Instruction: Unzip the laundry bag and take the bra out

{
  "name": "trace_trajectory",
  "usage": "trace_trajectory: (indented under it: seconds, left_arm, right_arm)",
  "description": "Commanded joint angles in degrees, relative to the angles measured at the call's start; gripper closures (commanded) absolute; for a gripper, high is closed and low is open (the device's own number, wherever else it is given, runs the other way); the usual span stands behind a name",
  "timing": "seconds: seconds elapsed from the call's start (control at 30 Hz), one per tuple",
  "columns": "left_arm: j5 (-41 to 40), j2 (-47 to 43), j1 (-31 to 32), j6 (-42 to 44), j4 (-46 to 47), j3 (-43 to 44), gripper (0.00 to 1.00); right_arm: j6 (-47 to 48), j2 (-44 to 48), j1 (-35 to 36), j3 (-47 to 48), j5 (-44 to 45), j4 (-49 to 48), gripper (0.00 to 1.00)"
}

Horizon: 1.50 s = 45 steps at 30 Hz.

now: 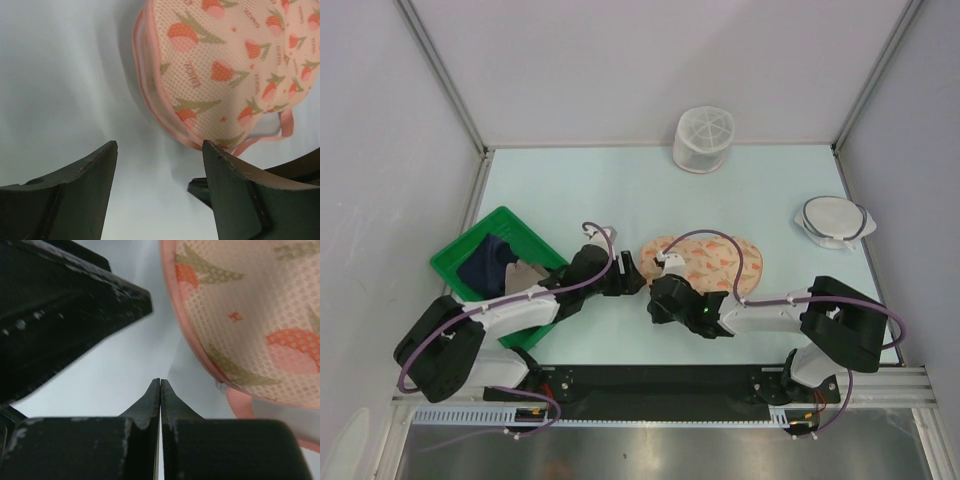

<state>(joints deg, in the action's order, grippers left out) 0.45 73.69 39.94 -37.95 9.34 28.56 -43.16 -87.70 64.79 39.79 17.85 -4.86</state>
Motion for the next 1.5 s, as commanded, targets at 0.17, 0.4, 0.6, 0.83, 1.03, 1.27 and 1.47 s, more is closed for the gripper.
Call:
trace_trajectory:
  seconds: [0.17,0.4,0.6,0.83,1.03,1.27,1.47]
  left_arm:
    - [2.9,2.9,2.0,-4.4,8.6,0.5,0.27]
    - [3.9,7.6,2.3,-5.0,10.3,2.0,0.26]
    - [6.1,12.2,2.3,-6.8,15.3,2.8,0.31]
    - [7.3,14.7,2.4,-8.9,19.1,3.8,0.53]
    - [7.5,14.7,2.3,-10.1,20.6,3.7,0.83]
    - [8.3,13.1,2.4,-11.0,20.9,3.1,1.00]
    - [8.3,11.2,3.3,-11.2,20.5,3.0,1.00]
  right_arm:
    - [1.1,0.9,-0.1,2.0,1.0,-0.6,1.00]
    - [-0.4,4.5,-0.3,0.8,5.7,6.3,0.99]
    - [-3.1,8.5,-0.5,-2.7,7.2,7.3,0.93]
    - [-3.3,10.5,-1.1,-4.4,7.1,7.0,0.80]
    - [-3.3,10.7,-1.2,-5.0,8.3,6.0,0.75]
    - [-1.9,10.4,-1.3,-4.5,9.1,5.4,0.72]
    - [-1.2,10.0,-1.6,-4.3,9.6,2.7,0.71]
